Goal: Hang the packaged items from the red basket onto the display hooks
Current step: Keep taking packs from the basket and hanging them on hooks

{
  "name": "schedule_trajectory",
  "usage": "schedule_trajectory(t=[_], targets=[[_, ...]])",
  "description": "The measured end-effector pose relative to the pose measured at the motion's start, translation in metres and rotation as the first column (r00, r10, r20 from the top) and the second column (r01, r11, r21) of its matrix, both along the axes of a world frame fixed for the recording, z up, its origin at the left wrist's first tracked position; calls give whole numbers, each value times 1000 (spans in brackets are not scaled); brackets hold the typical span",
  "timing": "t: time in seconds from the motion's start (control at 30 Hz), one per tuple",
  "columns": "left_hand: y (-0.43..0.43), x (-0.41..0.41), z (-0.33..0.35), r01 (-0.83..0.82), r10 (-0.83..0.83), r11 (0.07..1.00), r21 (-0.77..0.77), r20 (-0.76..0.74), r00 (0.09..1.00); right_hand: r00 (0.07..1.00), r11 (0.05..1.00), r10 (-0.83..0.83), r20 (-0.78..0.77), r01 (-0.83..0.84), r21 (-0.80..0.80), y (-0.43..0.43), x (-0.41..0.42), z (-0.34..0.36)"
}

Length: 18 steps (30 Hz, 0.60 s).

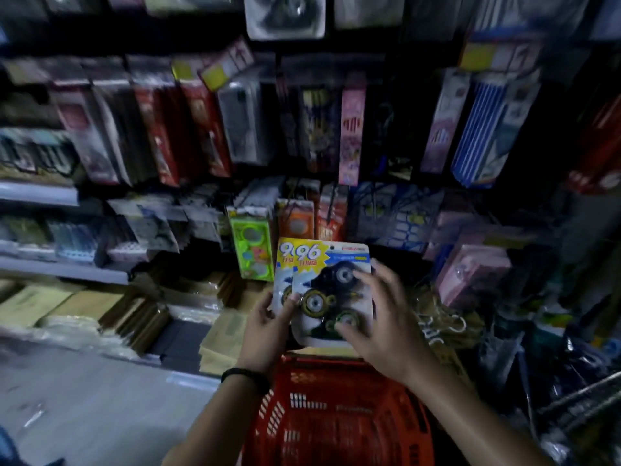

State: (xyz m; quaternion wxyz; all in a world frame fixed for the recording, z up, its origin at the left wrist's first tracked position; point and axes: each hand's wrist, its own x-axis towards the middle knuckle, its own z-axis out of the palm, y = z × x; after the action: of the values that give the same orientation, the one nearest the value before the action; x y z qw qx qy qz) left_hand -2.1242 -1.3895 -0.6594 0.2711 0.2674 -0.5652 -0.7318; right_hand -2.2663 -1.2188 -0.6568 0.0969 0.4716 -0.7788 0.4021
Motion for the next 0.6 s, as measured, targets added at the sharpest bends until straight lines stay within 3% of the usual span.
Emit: schedule_trajectory(t=[0.13, 0.23, 0.37, 0.5, 0.6], targets=[[-3, -10, 47, -63, 57, 995, -74, -79, 995, 935, 977, 105, -340, -33, 211, -8, -9, 58], [-6, -14, 86, -83, 71, 992, -91, -130, 989, 918, 959, 157, -365, -54, 277, -13, -18, 103], [-16, -18, 137, -82, 58, 990, -119, -196, 979, 894, 972, 155, -420, -62, 226, -24, -27, 169], [-36, -18, 189, -77, 16, 968, -239, -246, 969, 871, 983, 134, -473, -55, 176, -42, -34, 227], [-59, -8, 221, -188, 68, 905, -382, -308, 949, 852, 990, 123, -508, -68, 125, -59, -46, 264]])
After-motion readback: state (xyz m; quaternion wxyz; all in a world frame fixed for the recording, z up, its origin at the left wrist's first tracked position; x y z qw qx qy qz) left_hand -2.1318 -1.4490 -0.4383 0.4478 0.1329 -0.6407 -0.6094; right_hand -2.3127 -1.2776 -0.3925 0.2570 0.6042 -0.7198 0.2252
